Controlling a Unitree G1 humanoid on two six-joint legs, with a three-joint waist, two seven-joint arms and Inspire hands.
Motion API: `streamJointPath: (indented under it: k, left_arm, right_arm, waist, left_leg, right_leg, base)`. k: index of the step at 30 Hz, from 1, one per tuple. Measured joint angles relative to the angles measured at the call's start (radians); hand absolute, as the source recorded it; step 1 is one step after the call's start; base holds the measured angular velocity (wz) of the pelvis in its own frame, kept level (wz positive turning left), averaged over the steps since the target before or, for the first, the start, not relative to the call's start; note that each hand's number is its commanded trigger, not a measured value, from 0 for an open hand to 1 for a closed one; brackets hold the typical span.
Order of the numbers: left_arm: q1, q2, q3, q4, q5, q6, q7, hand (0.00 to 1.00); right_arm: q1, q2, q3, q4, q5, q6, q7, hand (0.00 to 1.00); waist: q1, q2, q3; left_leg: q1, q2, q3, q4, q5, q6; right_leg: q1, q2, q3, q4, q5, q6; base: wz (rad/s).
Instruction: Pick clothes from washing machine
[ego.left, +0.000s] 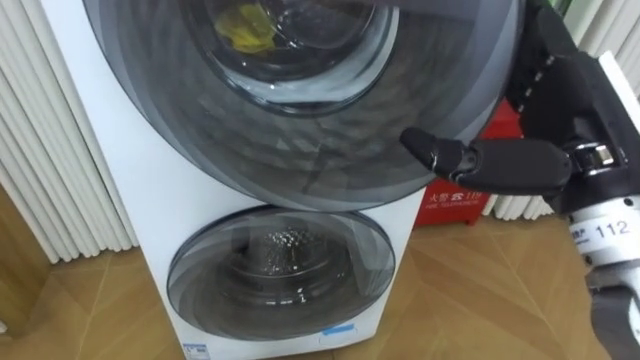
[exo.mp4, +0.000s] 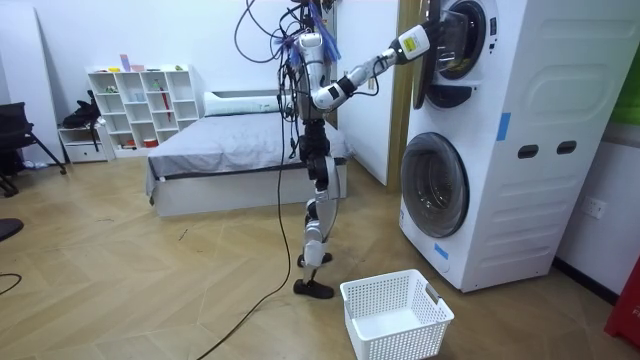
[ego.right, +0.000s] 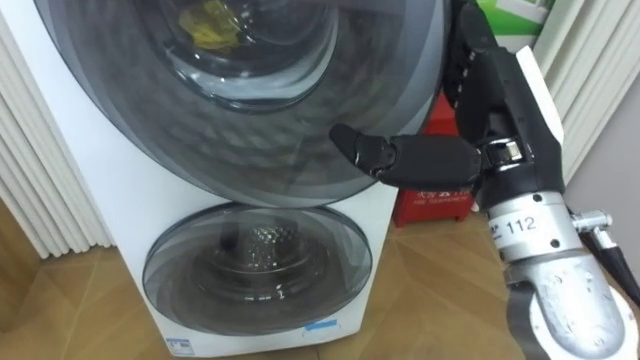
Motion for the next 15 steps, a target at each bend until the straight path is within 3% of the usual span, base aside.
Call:
streamJointPath:
  k: [15]
  left_arm:
    - [0.003, 0.002, -0.001, 0.012, 0.0, 0.0, 0.0, 0.0]
  right_arm:
    - [0.0, 0.0, 0.0, 0.0, 0.004, 0.0, 0.057, 0.0]
  waist:
    - [0.002, 0.0, 0.0006]
  left_leg:
    - [0.005, 0.018, 0.002, 0.006, -0.005, -0.013]
  right_leg:
    - [0.008, 0.016, -0.001, -0.001, 0.0, 0.0]
  base:
    - [0.0]
